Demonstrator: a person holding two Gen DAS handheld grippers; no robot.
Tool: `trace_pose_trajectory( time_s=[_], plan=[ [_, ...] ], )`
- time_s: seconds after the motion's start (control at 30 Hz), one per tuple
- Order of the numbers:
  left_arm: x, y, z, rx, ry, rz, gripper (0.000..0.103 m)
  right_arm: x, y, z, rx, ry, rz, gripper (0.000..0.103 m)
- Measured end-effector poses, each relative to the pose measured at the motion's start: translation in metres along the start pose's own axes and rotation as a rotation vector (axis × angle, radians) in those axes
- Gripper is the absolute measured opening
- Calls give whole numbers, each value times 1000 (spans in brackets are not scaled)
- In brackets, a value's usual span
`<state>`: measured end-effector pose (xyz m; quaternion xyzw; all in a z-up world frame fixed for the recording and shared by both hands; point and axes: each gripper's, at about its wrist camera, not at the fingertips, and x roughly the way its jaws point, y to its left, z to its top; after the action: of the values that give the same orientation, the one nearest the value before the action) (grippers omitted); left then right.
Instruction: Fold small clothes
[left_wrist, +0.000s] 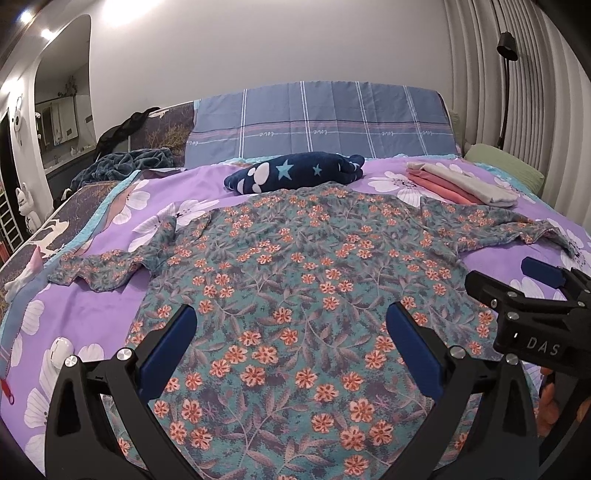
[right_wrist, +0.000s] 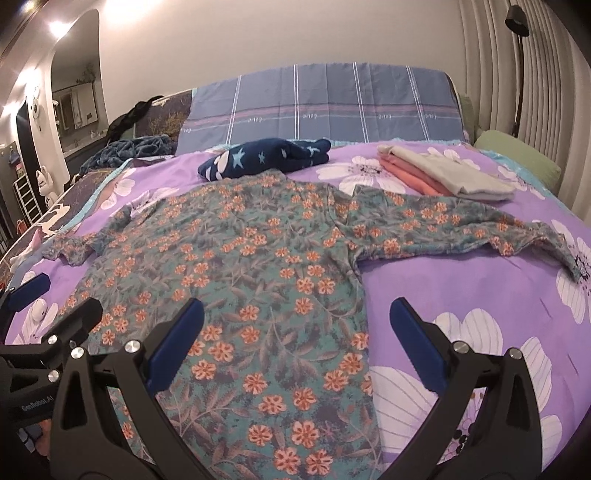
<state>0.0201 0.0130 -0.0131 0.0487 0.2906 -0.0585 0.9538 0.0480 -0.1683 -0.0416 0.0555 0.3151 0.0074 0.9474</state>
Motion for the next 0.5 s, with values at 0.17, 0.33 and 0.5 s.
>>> trace_pose_trajectory(
  time_s=[0.17,0.33,0.5],
  plan=[
    [3,1,-1,-7,11,-4,102,2,3,-1,-10,11,-12,101],
    [4,4,-2,-8,15,-1,102,4,5,0,-20,15,-17,101],
    [4,7,-2,-12,14,0,102,6,5,0,-18,30,-10,101]
  ],
)
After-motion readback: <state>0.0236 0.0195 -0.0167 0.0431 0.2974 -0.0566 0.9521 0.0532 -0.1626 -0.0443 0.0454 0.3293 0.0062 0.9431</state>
